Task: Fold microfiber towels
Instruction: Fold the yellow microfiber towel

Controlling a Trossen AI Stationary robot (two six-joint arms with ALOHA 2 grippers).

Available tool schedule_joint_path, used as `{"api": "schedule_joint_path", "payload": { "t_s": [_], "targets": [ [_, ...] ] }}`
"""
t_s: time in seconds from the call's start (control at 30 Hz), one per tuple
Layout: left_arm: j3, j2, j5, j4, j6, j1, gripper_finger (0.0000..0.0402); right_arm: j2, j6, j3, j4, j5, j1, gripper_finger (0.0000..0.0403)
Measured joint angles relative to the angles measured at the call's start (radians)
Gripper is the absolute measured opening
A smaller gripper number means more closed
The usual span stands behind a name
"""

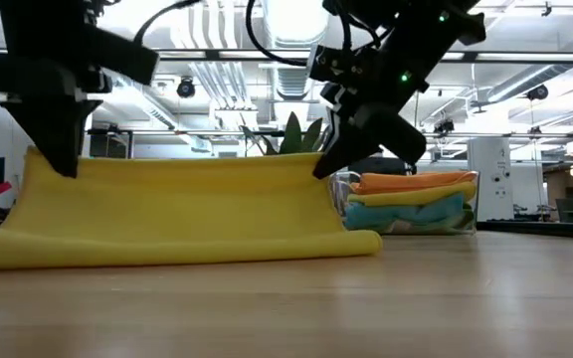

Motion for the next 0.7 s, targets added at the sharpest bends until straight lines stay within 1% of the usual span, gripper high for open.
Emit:
{"api": "schedule_joint_path", "payload": {
  "t_s": [0.1,0.37,0.7],
  "targets": [
    [-0.024,0.0,-0.021,-0.001,0.001,0.018,0.0001,0.0,0.0,-0.015,0.036,0.0,-0.012,0.0008],
    [-0.04,0.001,-0.06,-0.002,0.029,0.049,0.0001,0.0,0.0,-0.017,0.036,0.002,-0.028,0.0008],
    [-0.047,0.001,-0.063,0.002,0.052,0.052,0.0001,0.0,-0.004,-0.018,0.051,0.002,-0.033,0.0008]
  ]
}}
